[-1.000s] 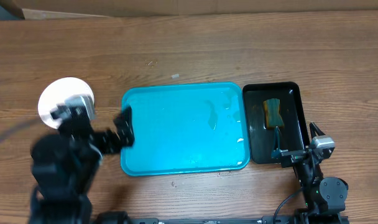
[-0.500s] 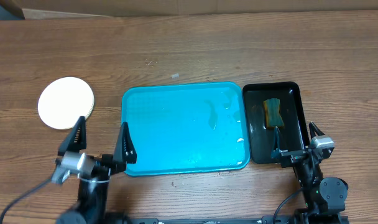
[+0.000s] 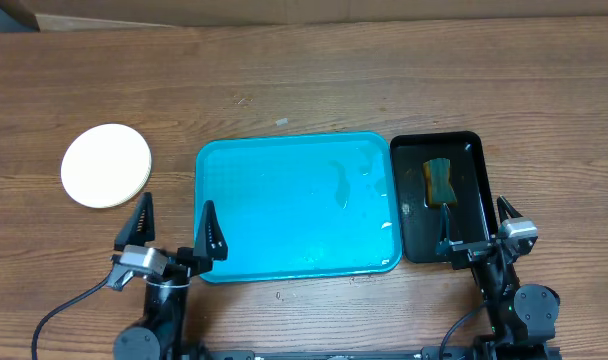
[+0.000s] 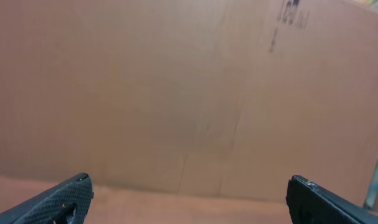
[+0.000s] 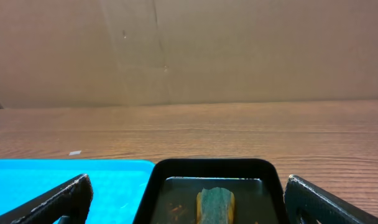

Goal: Clean dirty plates on tray and stack at the side

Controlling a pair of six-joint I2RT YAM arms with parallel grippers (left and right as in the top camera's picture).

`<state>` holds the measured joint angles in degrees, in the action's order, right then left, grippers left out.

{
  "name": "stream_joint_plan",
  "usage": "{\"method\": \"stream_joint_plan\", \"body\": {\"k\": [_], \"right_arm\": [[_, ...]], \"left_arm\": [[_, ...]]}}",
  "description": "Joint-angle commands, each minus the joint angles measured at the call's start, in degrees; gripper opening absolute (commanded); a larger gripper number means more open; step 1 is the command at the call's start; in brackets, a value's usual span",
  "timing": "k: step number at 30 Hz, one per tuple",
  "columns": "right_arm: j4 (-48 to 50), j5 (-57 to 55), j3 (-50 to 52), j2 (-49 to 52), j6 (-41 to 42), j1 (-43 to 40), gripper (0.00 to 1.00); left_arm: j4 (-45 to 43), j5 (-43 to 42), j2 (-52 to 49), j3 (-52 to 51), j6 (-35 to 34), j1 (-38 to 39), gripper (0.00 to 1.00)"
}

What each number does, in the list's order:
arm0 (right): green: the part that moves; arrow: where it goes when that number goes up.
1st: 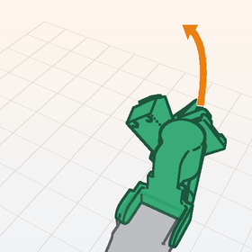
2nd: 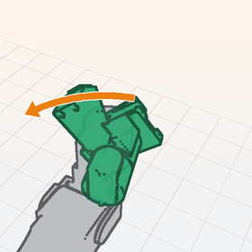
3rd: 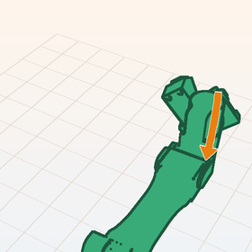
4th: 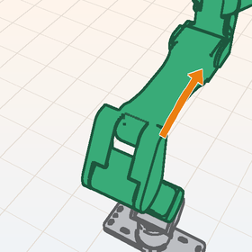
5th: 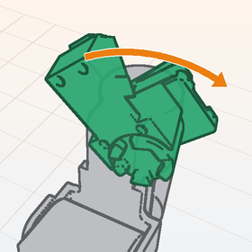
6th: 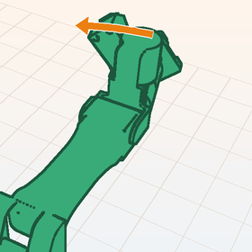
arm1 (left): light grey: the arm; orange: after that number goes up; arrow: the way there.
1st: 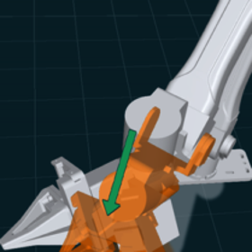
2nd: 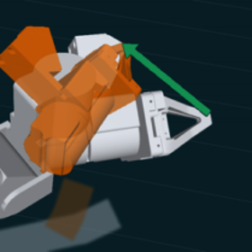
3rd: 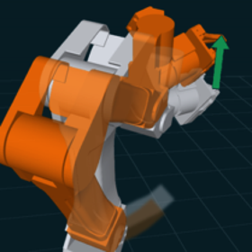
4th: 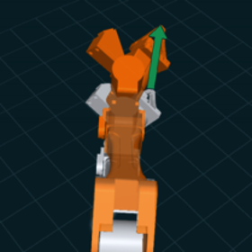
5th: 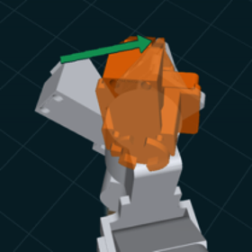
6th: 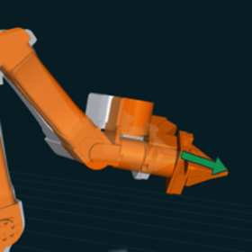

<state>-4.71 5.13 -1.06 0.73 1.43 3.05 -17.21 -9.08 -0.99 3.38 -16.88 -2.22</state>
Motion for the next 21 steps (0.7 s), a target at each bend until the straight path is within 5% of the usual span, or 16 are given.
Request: {"method": "stream_joint_plan", "body": {"k": [1,13,21], "right_arm": [[0.3,0.1,0.6,-0.6,-0.4,-0.2,1.0],[0.3,0.1,0.6,-0.6,-0.4,-0.2,1.0],[0.3,0.1,0.6,-0.6,-0.4,-0.2,1.0]], "left_arm": [[1.8,2.3,0.8,-1.6,-1.1,0.3,1.0],[21.7,5.6,0.8,-3.1,0.7,0.3,1.0],[21.7,7.3,0.8,-3.1,10.1,0.3,1.0]]}}
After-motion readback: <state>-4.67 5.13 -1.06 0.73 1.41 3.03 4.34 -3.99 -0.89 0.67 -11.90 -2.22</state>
